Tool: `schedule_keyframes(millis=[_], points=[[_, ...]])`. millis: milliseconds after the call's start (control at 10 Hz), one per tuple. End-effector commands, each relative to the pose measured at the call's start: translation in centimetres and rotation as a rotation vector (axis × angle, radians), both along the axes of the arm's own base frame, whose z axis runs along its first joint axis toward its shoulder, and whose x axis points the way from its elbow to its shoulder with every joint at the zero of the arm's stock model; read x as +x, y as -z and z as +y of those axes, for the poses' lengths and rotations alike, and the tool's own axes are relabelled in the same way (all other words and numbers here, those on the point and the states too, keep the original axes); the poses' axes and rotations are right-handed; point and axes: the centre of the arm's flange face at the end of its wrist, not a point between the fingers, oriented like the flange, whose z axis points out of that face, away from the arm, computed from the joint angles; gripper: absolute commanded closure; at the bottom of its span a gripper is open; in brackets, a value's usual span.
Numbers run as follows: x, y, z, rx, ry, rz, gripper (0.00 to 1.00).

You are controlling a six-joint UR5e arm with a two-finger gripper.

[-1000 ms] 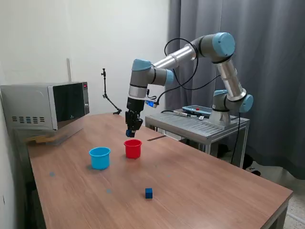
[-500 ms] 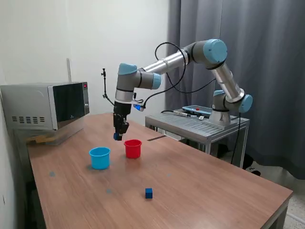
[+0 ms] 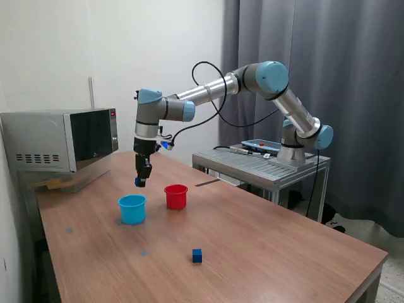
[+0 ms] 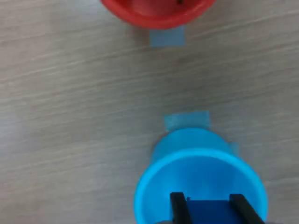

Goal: Place red objects in the red bin, and blue objects in the blue bin.

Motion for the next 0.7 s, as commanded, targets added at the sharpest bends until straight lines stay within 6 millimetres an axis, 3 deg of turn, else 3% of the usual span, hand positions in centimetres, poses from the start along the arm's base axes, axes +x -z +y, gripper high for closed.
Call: schedule_keyframes(millis=[0, 600], points=[[-0.7, 1.8, 0.8, -0.006, 0.002, -0.021, 1.00], [-1.7, 3.0, -0.1, -0.033, -0.066, -0.014, 1.00]])
